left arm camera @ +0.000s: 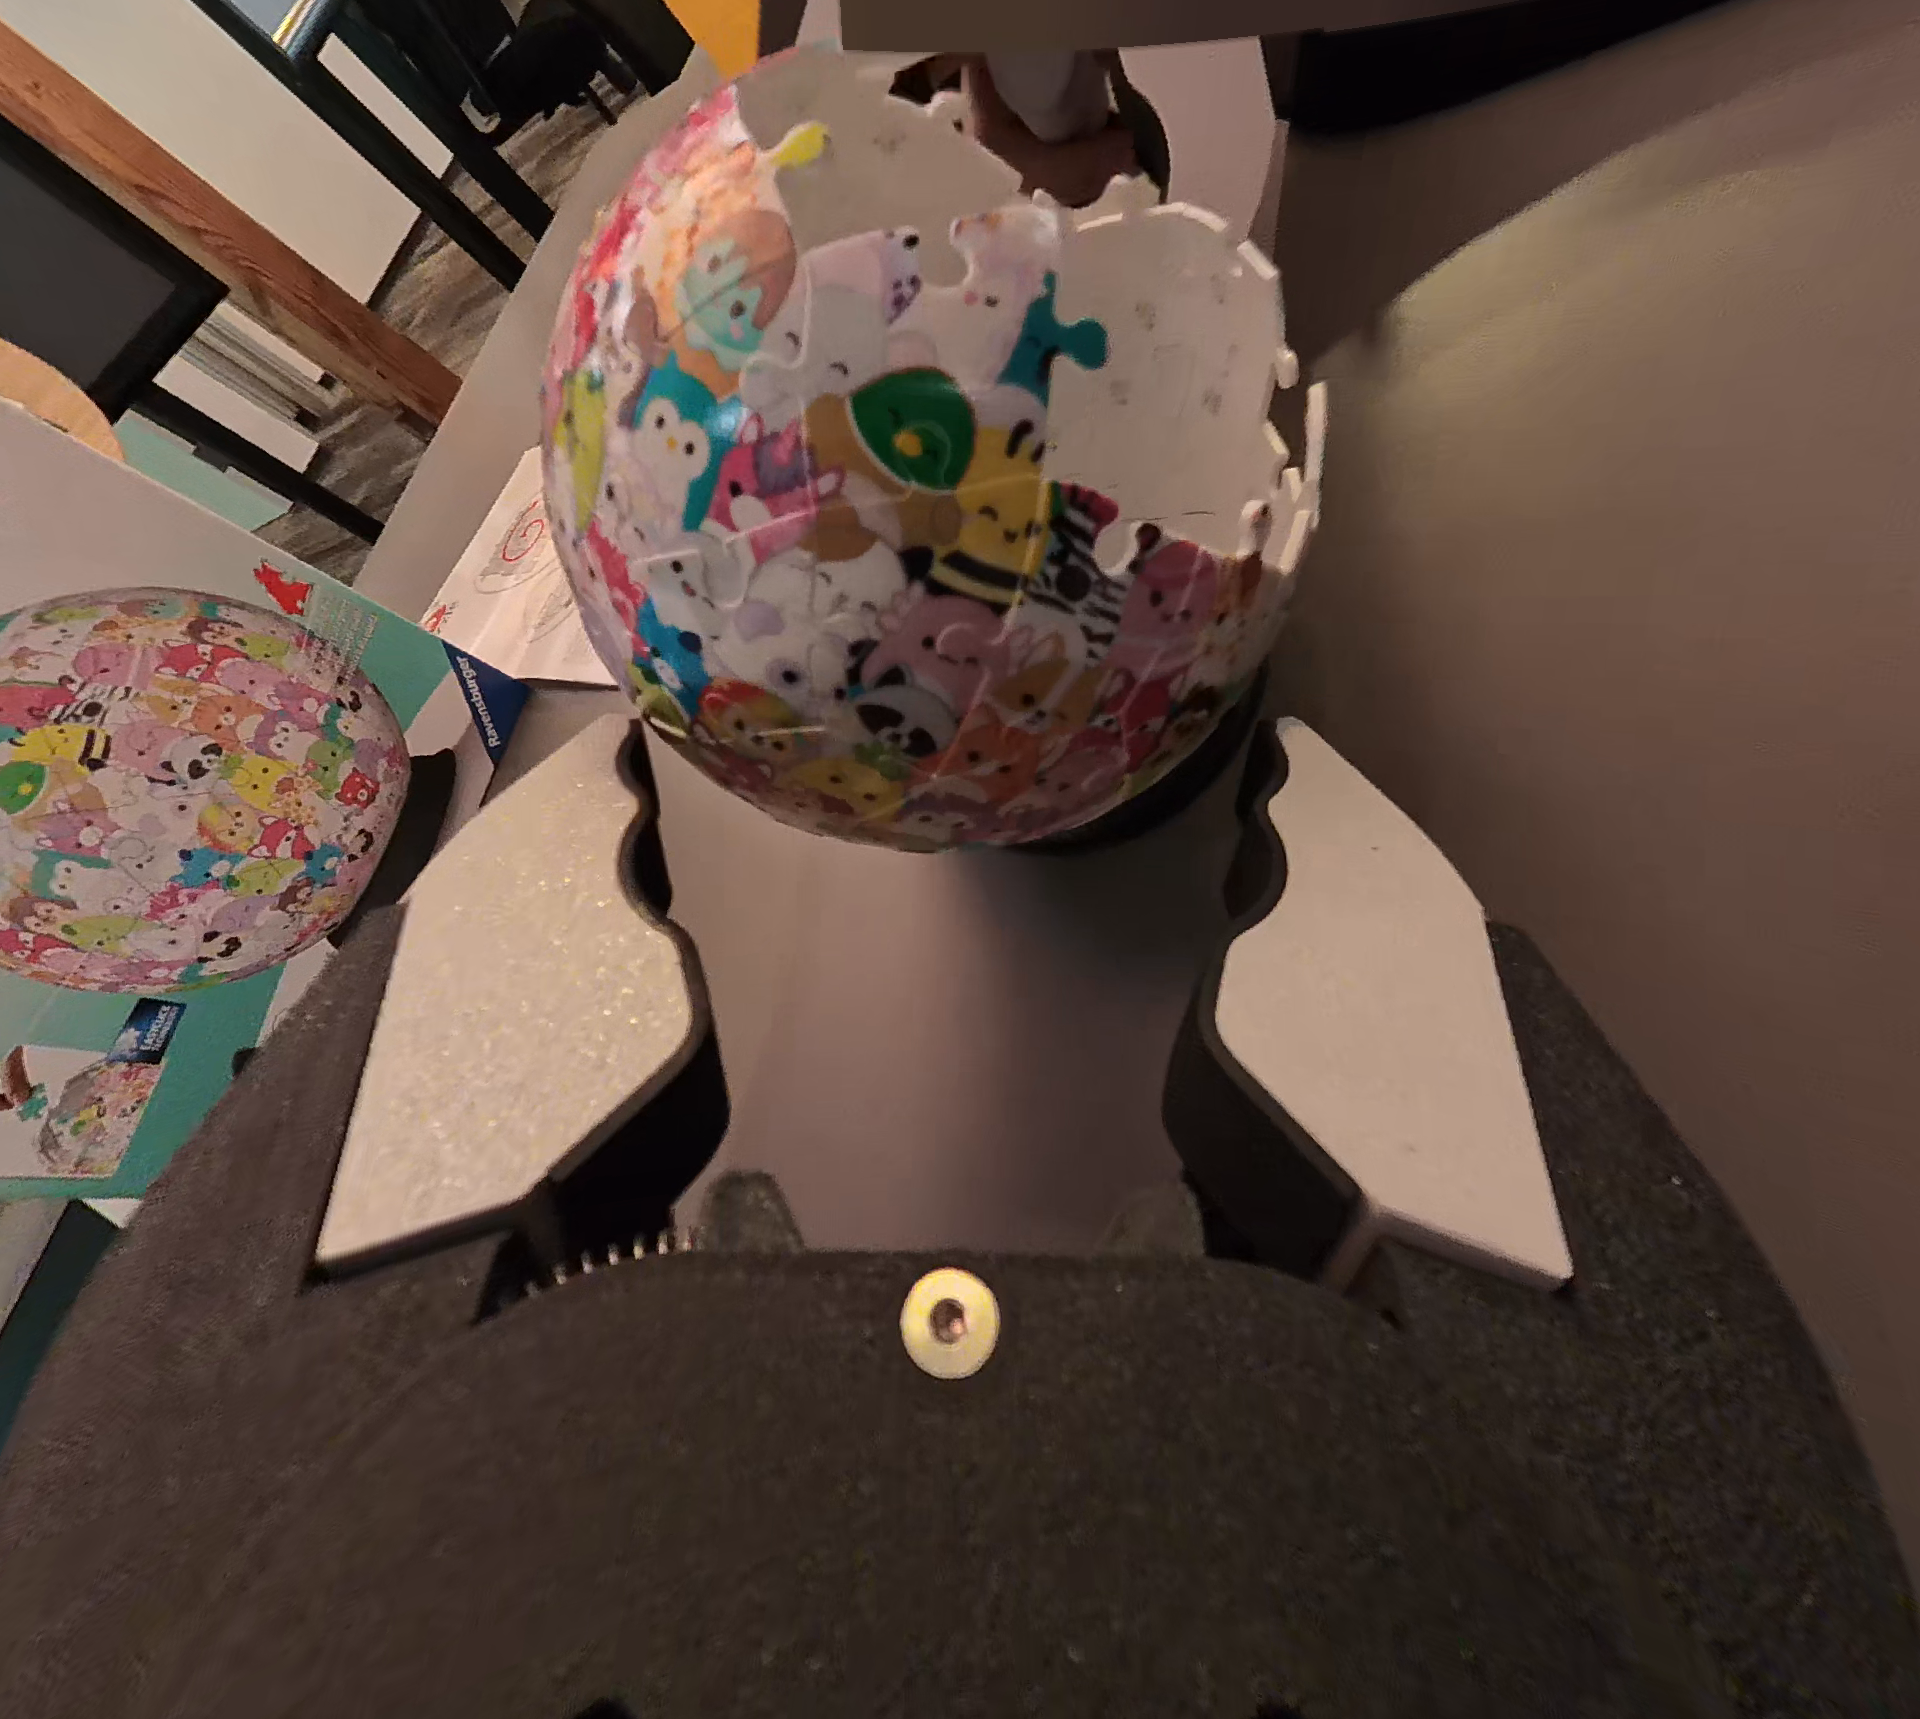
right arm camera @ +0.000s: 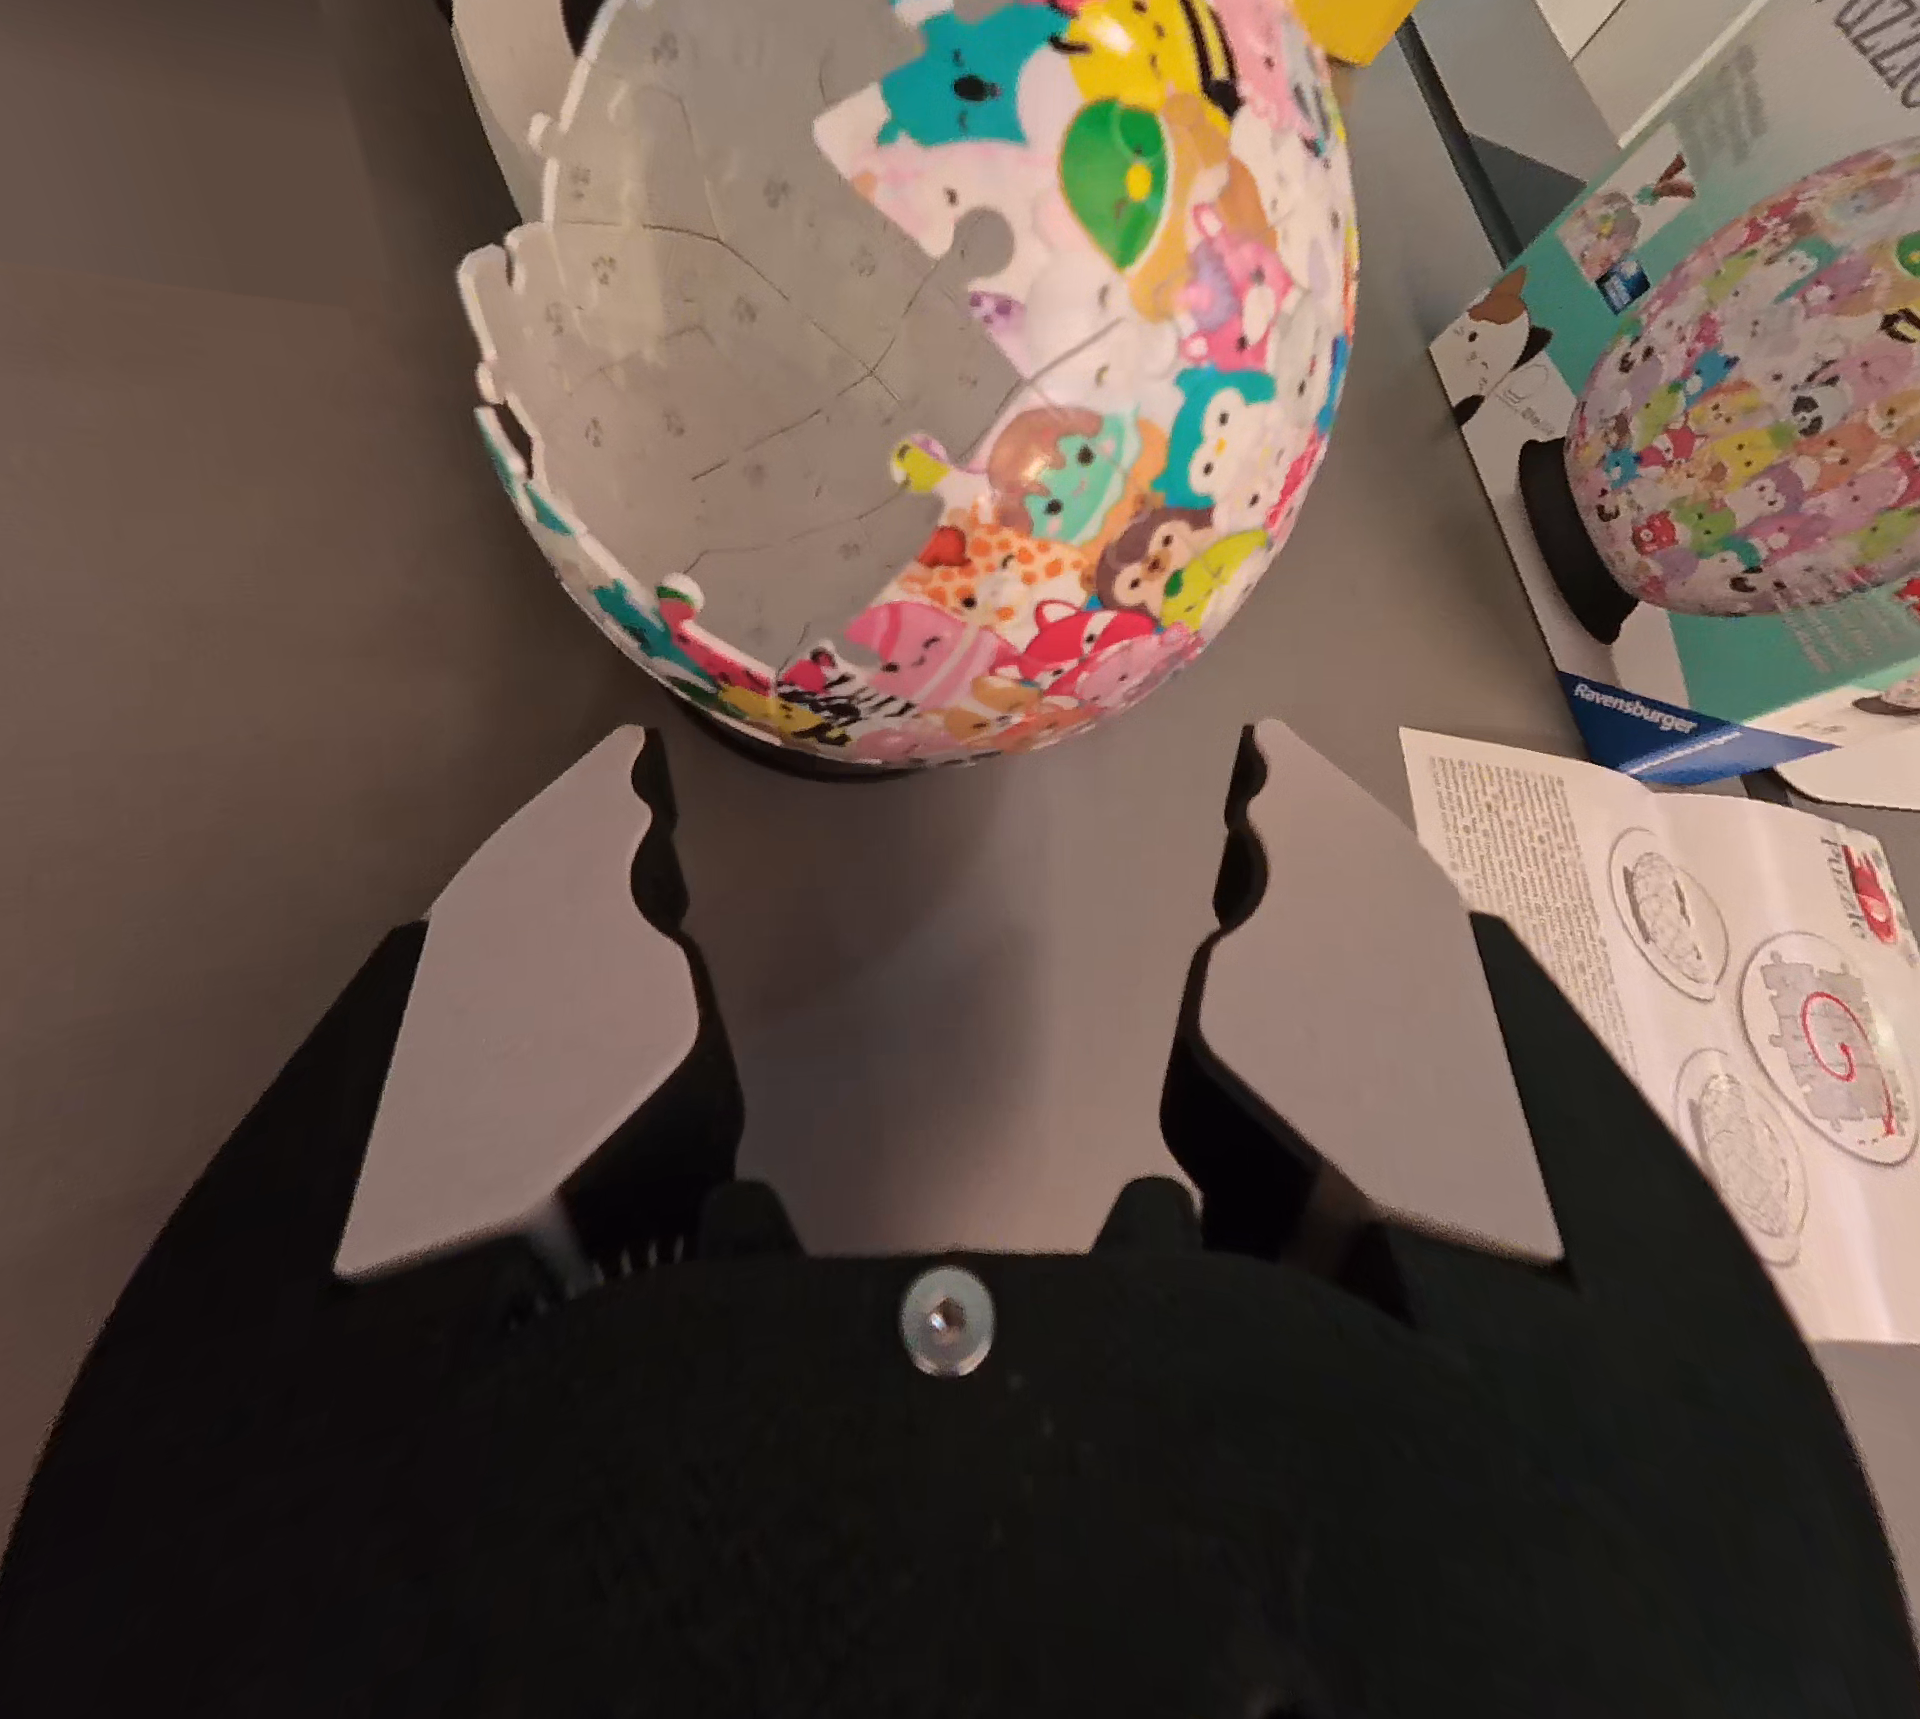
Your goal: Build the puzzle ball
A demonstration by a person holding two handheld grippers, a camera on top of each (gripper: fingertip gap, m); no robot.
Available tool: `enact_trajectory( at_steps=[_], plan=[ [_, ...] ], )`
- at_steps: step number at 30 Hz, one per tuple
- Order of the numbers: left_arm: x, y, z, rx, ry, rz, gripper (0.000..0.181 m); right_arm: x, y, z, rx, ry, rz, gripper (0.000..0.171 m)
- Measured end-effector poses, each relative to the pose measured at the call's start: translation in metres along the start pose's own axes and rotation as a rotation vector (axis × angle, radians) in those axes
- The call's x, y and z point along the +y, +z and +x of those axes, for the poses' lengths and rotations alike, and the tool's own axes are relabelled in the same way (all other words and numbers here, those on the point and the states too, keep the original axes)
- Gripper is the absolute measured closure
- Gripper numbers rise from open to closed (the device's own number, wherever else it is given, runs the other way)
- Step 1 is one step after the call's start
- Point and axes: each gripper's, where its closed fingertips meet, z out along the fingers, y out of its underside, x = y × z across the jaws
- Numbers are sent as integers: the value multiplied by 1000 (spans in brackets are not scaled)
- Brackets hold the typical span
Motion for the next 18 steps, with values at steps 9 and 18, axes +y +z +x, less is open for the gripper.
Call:
enact_trajectory(
  at_steps=[9,18],
  plan=[
    [-2,-4,4,-18,-4,-18,75,1,-3,12,19,93,16,69],
    [-4,-11,7,-34,-17,-30,74,8,-1,20,11,97,-24,69]
  ],
)
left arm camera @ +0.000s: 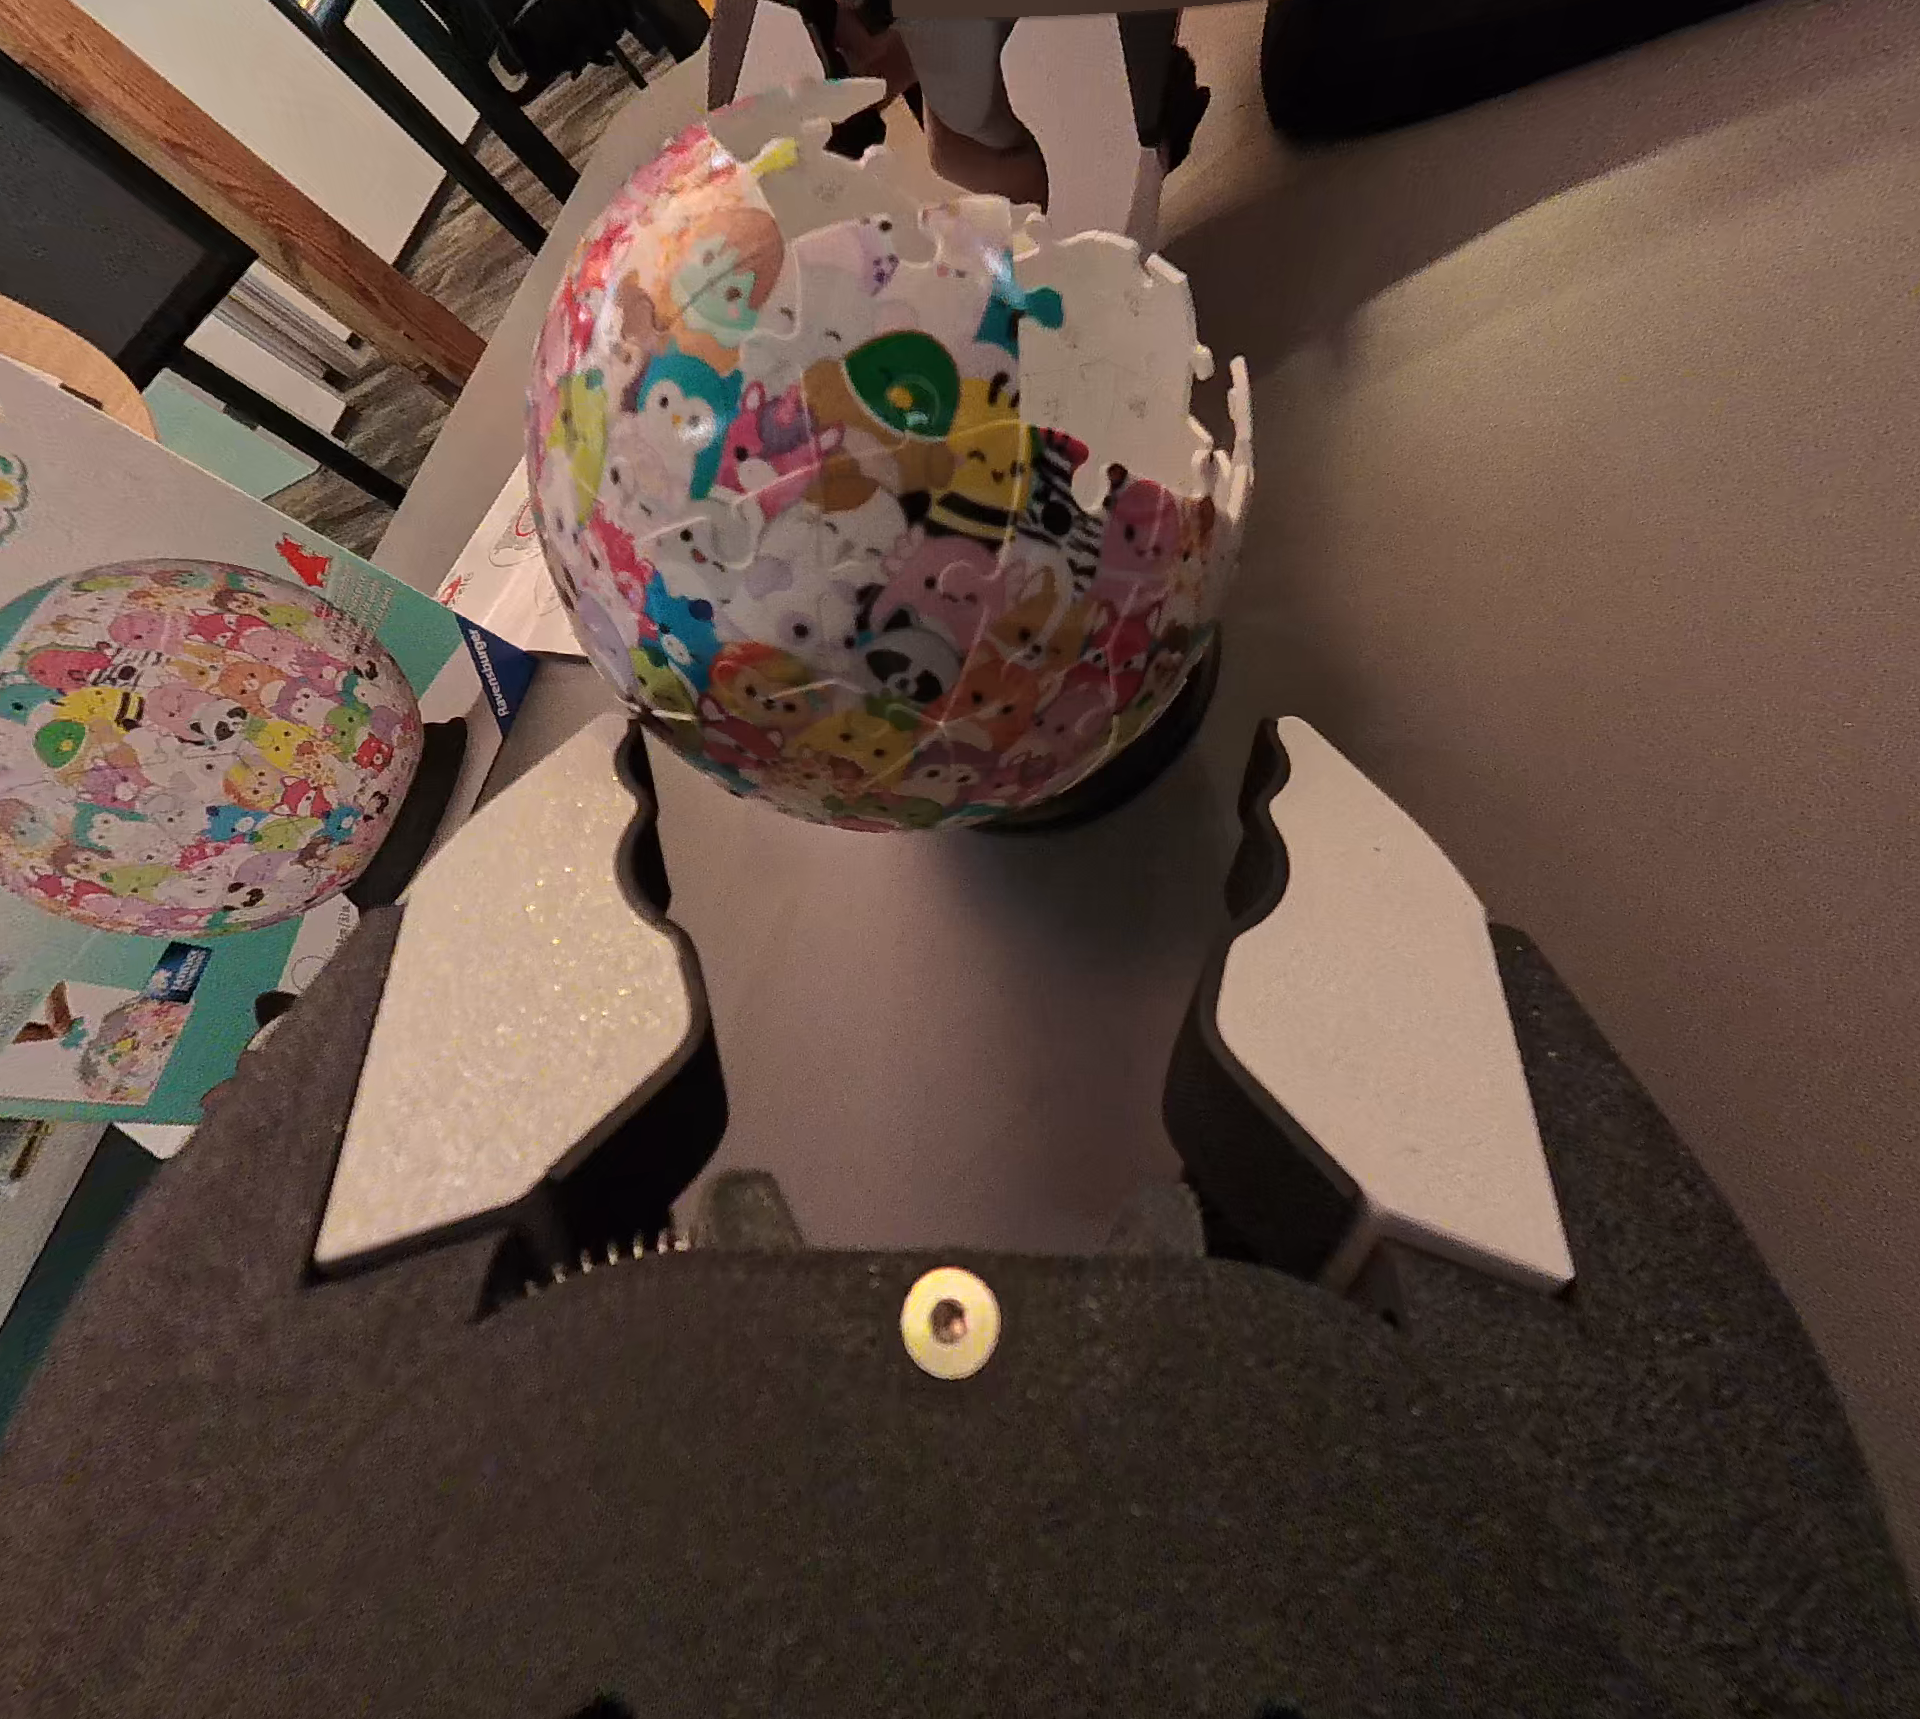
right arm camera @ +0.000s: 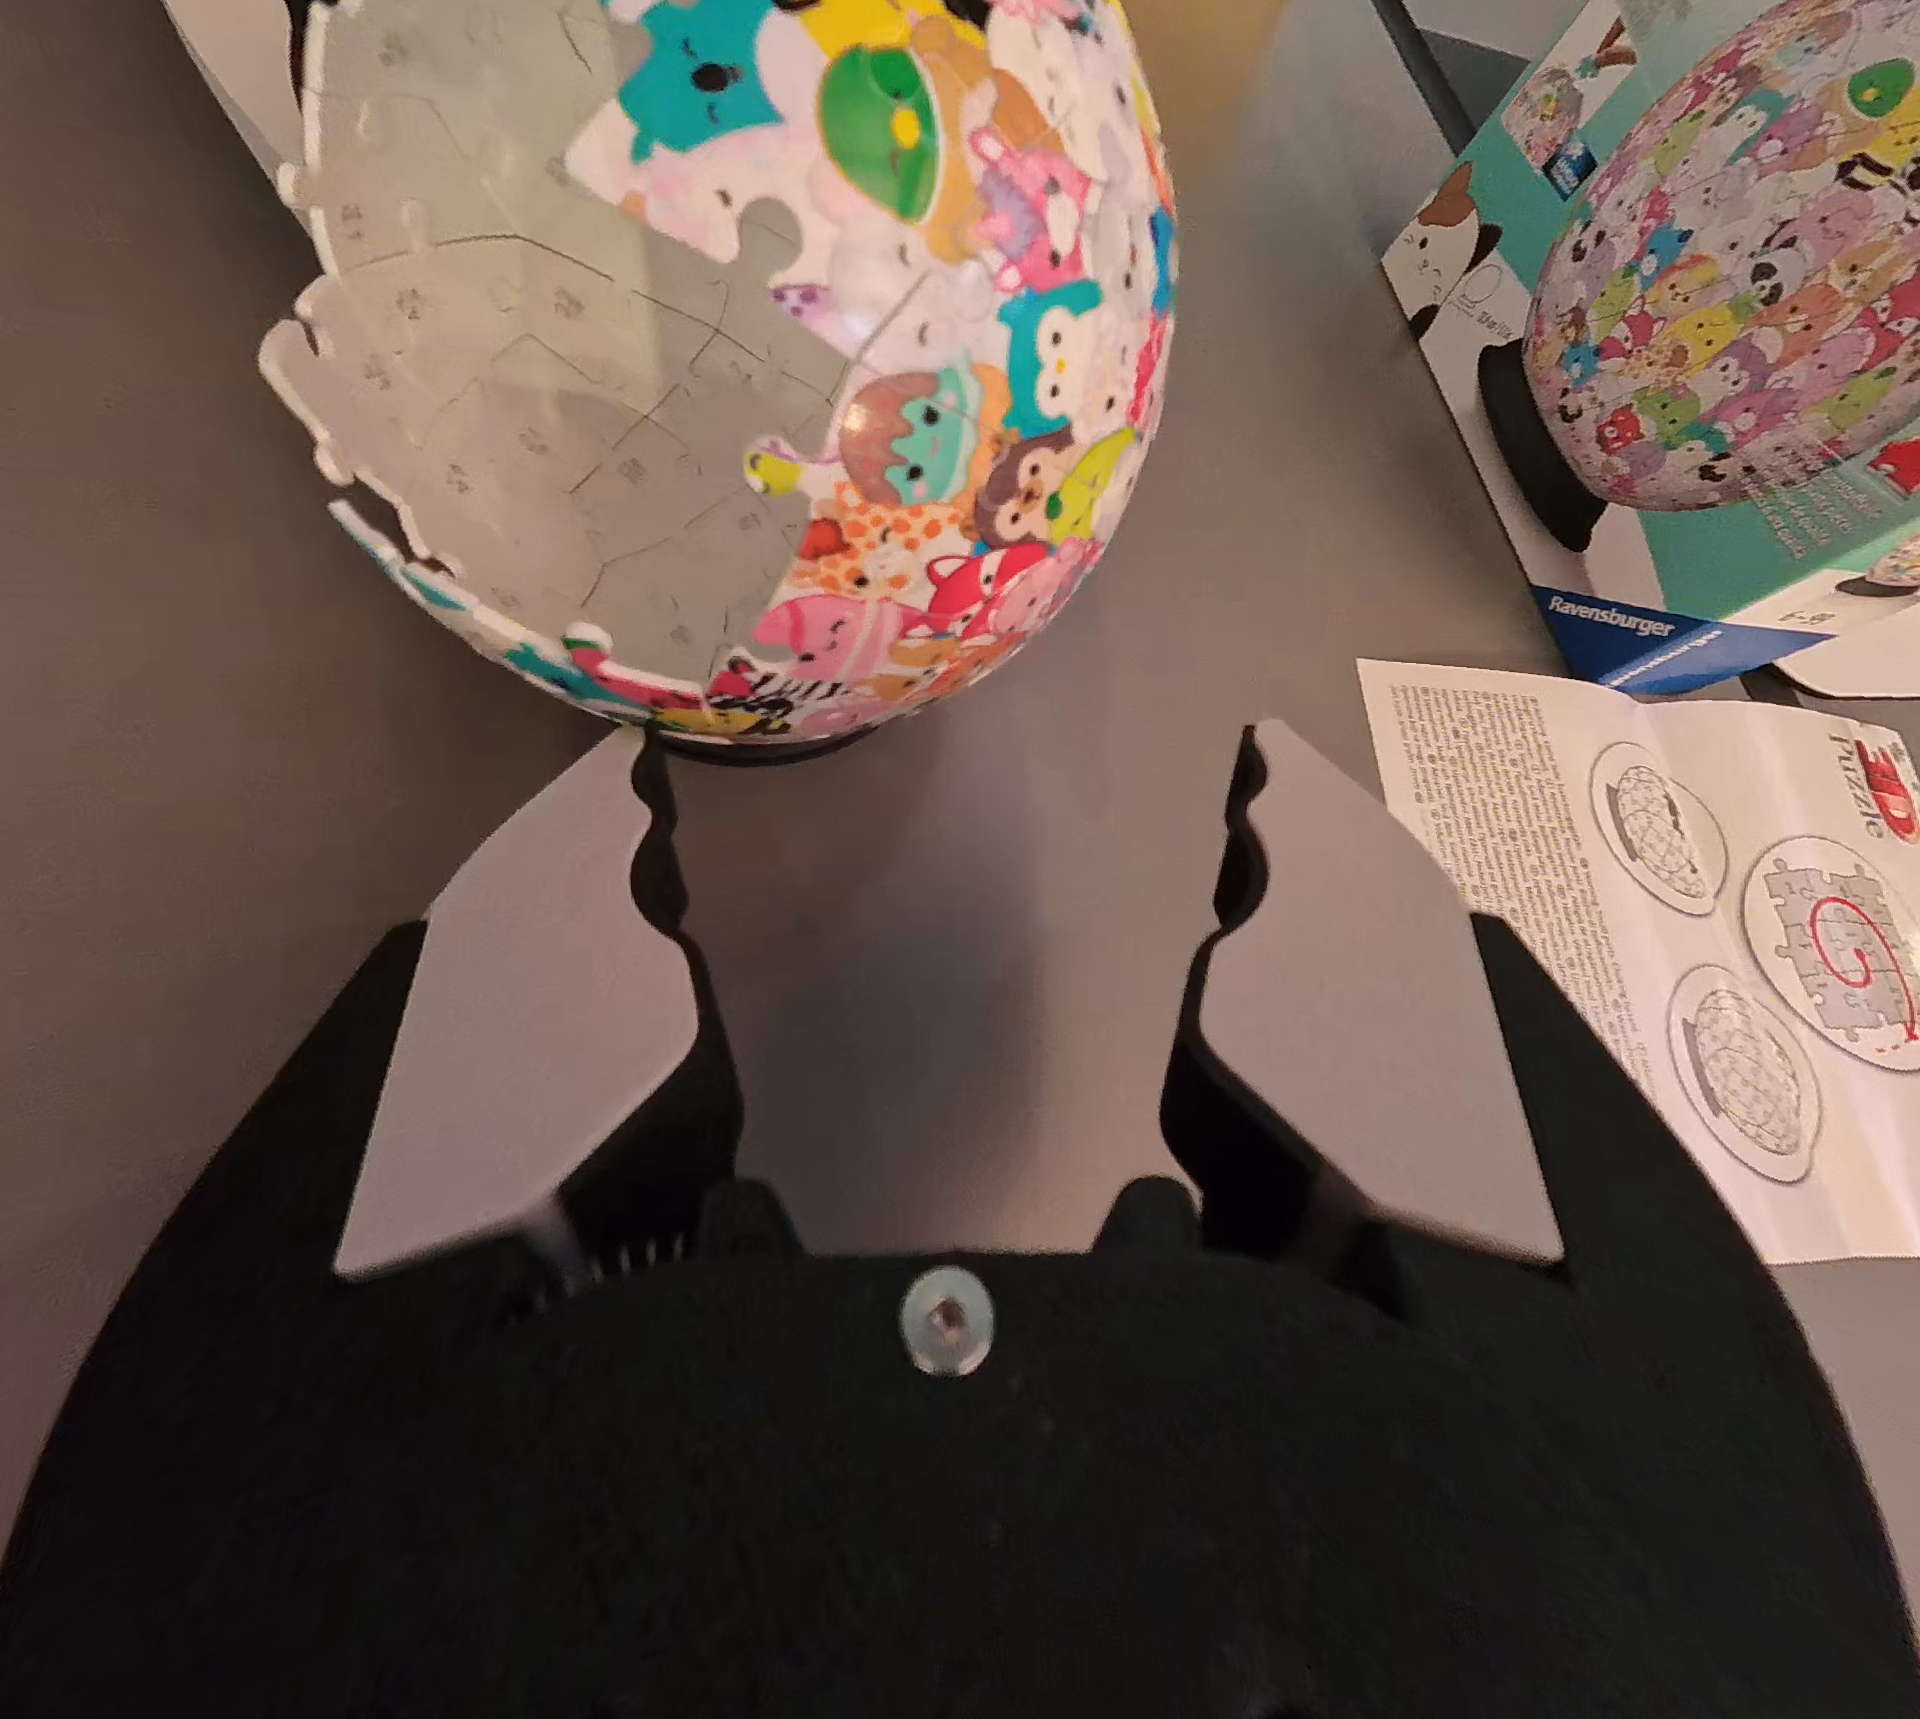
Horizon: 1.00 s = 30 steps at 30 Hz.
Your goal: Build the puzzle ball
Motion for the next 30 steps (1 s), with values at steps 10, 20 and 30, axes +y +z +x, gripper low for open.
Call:
enact_trajectory(
  at_steps=[10,20,30],
  plan=[
    [6,-1,-8,-64,-32,-9,72,3,4,-9,13,-33,-12,69],
    [0,12,-7,-154,62,-12,72,-4,8,-12,55,-149,-6,72],
    [-4,10,-5,-139,8,8,75,-4,9,-19,-5,-119,-1,76]
  ],
)
